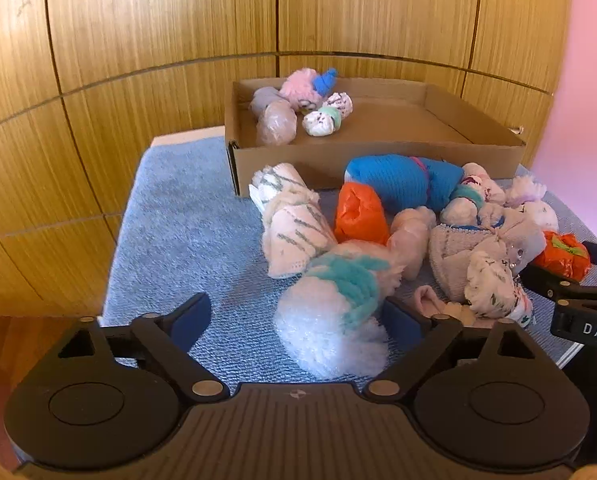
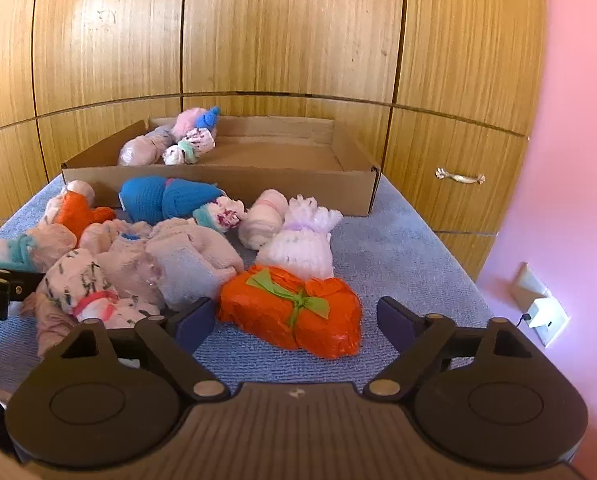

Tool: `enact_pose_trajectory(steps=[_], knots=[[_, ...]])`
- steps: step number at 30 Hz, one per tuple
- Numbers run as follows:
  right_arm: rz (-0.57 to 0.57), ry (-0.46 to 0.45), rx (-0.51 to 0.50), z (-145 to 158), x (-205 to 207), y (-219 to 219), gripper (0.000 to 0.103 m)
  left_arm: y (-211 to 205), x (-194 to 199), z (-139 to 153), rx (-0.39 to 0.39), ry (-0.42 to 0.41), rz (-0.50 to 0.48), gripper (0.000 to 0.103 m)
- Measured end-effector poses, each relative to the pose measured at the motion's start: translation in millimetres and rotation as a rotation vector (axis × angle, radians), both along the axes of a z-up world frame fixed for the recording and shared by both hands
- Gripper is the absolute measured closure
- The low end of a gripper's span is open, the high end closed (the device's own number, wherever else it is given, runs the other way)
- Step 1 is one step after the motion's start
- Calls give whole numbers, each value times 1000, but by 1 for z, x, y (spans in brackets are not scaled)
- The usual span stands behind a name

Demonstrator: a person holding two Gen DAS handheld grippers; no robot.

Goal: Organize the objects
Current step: 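Grasp the orange ribbon bundle with the right gripper while the left grasps the teal-tied plastic bundle, then carry both bundles into the tray and lower them beside the others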

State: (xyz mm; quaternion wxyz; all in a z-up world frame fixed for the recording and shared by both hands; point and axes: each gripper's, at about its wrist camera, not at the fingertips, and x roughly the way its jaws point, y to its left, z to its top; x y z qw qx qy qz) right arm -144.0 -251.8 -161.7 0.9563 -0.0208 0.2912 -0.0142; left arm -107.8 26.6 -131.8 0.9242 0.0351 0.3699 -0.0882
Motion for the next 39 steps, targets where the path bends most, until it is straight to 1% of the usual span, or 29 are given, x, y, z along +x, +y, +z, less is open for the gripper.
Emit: enact_pose_trajectory(steps=[2, 4, 7, 9, 10, 11, 12, 16, 22, 30, 35, 39], knots=[[0, 1, 1, -1, 0, 0, 25, -1, 0, -2, -1, 4, -3, 15], [7, -1, 1, -1, -1, 0, 28, -1, -1, -3, -8, 1, -8, 20], [19, -4, 2, -1, -1, 0, 33, -3, -1, -3, -17, 1, -30, 29], [22, -8, 10, -1, -1, -2, 37, -5, -2, -3, -19, 3, -42, 39], [24, -10, 16, -1, -1, -4, 39, -5, -2, -3, -23, 5, -45, 41], [25, -13, 18, -1, -1, -5, 41, -5, -3, -3, -22, 3, -52, 47], [27, -17, 18, 0, -2, -6, 41, -3, -3, -3, -21, -1, -65, 48], [43, -20, 26, 1, -3, -12, 43, -3, -9, -2, -16, -2, -78, 50], [67, -38, 32, 6, -7, -21, 43, -3, -18, 4, -11, -10, -89, 51], [99, -62, 32, 18, -11, -34, 43, 2, -28, 17, -6, -21, -77, 51], [120, -88, 19, 32, -12, -45, 43, 7, -31, 30, 3, -27, -63, 51], [139, -114, 20, 47, -10, -54, 43, 9, -27, 44, -6, -38, -59, 51]])
